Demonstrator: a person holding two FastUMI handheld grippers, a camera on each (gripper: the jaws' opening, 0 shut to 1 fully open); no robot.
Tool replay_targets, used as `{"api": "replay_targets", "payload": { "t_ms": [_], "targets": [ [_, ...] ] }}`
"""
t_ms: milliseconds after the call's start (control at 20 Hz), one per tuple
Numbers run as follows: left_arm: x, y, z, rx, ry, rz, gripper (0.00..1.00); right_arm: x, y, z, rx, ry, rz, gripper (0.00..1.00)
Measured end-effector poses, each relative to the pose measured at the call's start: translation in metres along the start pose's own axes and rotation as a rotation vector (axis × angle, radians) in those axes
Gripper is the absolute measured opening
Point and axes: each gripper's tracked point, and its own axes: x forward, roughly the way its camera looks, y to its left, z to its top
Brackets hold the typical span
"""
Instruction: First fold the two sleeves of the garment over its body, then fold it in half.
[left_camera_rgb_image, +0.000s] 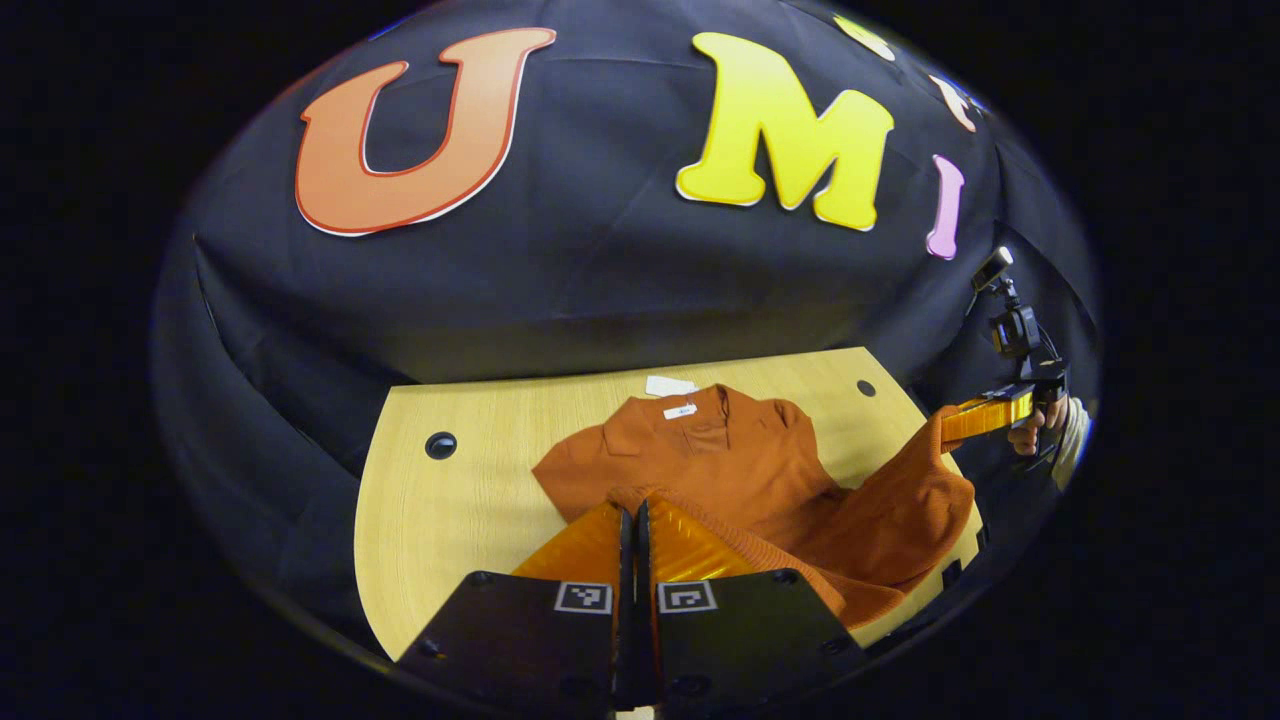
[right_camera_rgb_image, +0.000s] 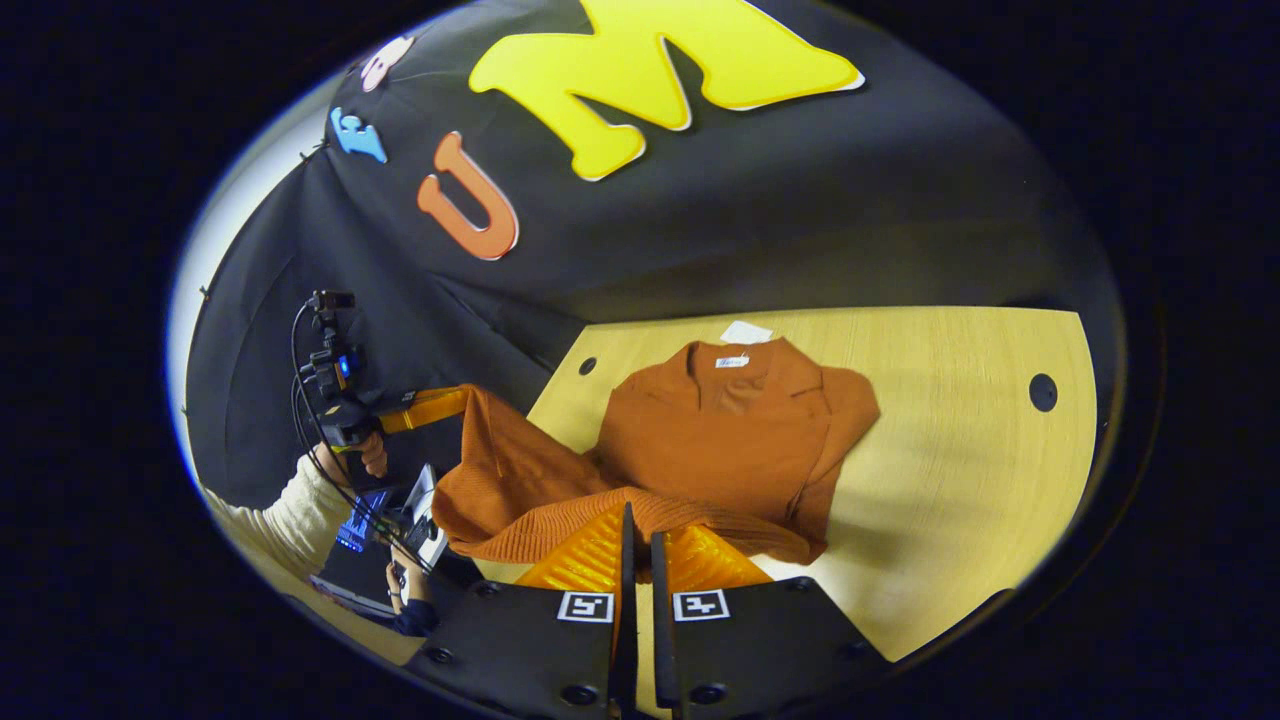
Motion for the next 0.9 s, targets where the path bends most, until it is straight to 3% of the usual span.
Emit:
{"api": "replay_targets", "payload": {
  "t_ms": [400, 650, 900],
  "targets": [
    [0.119, 0.05, 0.006, -0.108, 0.024, 0.062, 0.03, 0.092, -0.09, 0.066, 0.143, -0.084, -0.105, 0.07],
    [0.194, 0.072, -0.023, -0.195, 0.045, 0.099, 0.03, 0.156, -0.163, 0.064, 0.283, -0.098, -0.177, 0.07],
    [0.218, 0.091, -0.053, -0.356, 0.066, 0.105, 0.02, 0.166, -0.196, 0.058, 0.417, -0.121, -0.197, 0.07]
  ]
}}
